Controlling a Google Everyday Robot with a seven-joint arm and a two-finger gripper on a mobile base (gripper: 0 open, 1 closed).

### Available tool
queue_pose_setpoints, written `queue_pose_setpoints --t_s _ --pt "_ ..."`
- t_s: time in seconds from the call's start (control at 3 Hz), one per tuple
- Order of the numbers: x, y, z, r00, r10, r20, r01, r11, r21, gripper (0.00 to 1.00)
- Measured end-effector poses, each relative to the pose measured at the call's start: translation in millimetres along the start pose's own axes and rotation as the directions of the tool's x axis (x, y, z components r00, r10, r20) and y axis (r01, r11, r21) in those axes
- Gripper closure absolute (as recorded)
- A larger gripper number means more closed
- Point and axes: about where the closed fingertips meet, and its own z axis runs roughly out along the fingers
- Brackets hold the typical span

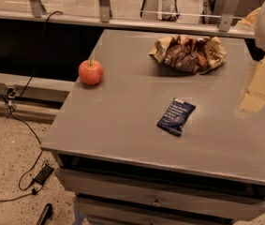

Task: Pick rxbar blueberry

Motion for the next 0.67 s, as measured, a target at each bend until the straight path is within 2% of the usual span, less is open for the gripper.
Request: queue_pose_setpoints --t_s 0.33,0.67 --pt "0.0 0.0 0.0 1.0 0.0 0.0 0.0 1.0 0.0 0.0" --pt "-6.6 0.9 9.7 0.998 -0.062 0.032 0.064 0.9953 -0.072 0.0"
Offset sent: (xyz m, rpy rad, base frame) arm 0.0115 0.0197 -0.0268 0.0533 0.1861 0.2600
